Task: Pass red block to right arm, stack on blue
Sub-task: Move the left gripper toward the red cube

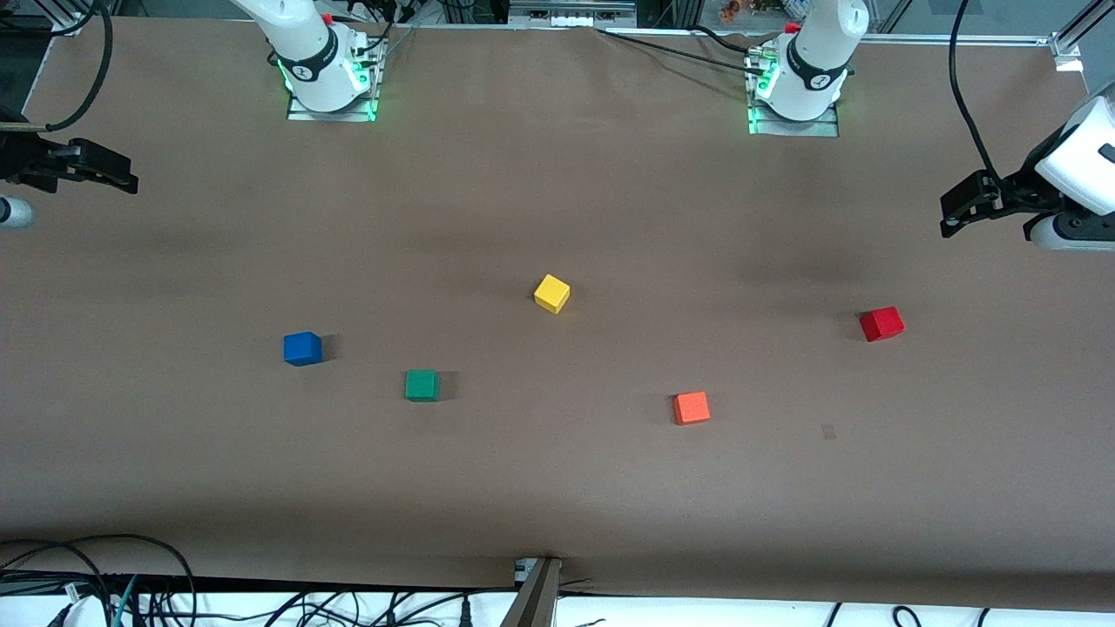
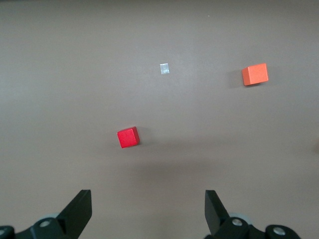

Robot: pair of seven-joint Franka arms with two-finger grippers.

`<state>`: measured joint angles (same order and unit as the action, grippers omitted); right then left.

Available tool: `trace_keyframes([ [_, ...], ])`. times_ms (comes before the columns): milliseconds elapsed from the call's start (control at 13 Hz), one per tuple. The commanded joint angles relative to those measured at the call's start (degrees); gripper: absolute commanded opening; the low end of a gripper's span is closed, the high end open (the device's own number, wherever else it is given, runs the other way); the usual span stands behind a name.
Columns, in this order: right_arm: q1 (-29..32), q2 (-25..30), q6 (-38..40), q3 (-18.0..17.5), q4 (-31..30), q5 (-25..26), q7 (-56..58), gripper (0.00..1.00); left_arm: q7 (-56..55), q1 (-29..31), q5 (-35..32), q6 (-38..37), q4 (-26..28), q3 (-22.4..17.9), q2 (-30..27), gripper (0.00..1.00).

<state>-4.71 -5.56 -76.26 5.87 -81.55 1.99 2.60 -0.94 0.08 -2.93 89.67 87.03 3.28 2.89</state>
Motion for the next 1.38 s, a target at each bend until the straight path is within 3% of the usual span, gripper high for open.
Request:
trace_keyframes([
  [0,0.40,-0.68,0.24,-0.07,1.57,-0.76,0.47,1.00,0.76,0.80,1.17,-1.52,-2.04,0.15,0.89,1.00],
  [1154,0.57,-1.12,0.15,0.11,1.66,-0.76,0.47,1.00,0.06,0.01,0.29,-2.31,-2.04,0.32,2.29,1.00],
  [1308,0.57,-1.12,-0.11,0.11,1.66,-0.76,0.47,1.00,0.14,0.01,0.21,-2.22,-2.30,0.06,4.82,1.00],
])
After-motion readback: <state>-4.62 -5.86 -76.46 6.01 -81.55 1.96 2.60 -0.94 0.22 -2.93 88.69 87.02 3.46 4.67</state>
